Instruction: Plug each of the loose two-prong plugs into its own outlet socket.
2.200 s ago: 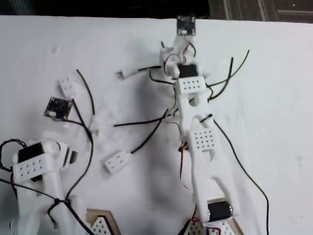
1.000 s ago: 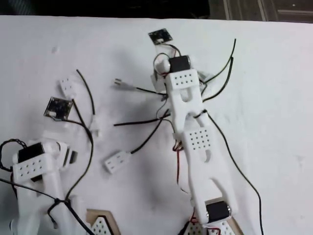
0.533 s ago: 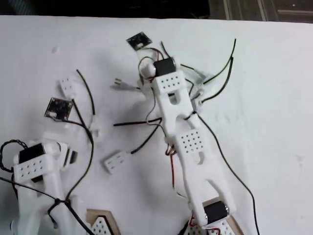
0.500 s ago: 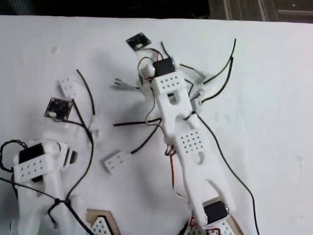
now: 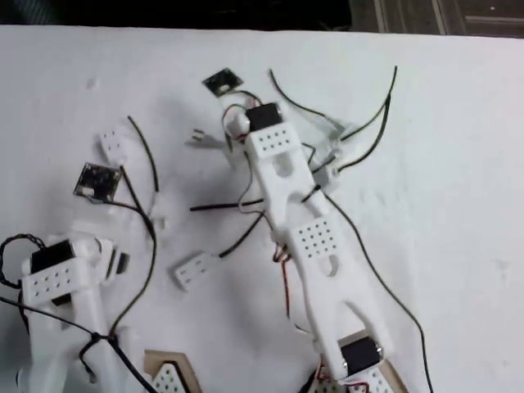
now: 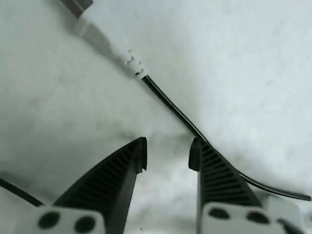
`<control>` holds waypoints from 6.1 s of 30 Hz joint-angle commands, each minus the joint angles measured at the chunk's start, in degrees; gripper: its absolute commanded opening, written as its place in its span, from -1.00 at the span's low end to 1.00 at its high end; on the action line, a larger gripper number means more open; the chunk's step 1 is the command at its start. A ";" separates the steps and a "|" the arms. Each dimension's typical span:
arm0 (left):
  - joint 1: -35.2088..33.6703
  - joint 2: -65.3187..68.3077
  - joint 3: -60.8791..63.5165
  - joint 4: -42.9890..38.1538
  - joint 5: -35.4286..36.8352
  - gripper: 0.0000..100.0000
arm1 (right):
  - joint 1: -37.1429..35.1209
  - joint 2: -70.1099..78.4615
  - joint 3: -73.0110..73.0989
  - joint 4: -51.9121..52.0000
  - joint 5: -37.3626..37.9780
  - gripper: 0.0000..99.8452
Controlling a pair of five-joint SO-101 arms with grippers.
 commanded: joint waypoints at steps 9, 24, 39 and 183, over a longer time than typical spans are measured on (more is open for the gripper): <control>-0.48 -1.80 -0.09 -0.79 0.62 -0.55 | 1.10 -4.26 -5.19 -0.57 0.44 -0.69; -0.48 -1.80 -0.09 -0.79 0.62 -0.55 | 1.10 5.49 -5.89 -6.99 0.44 -0.70; -0.48 -1.80 0.00 -0.79 0.62 -0.55 | -0.22 -1.89 -9.41 3.38 0.44 -0.97; -0.40 -1.80 0.00 -0.79 0.62 -0.55 | -13.14 -81.71 136.18 -55.87 -10.90 -0.95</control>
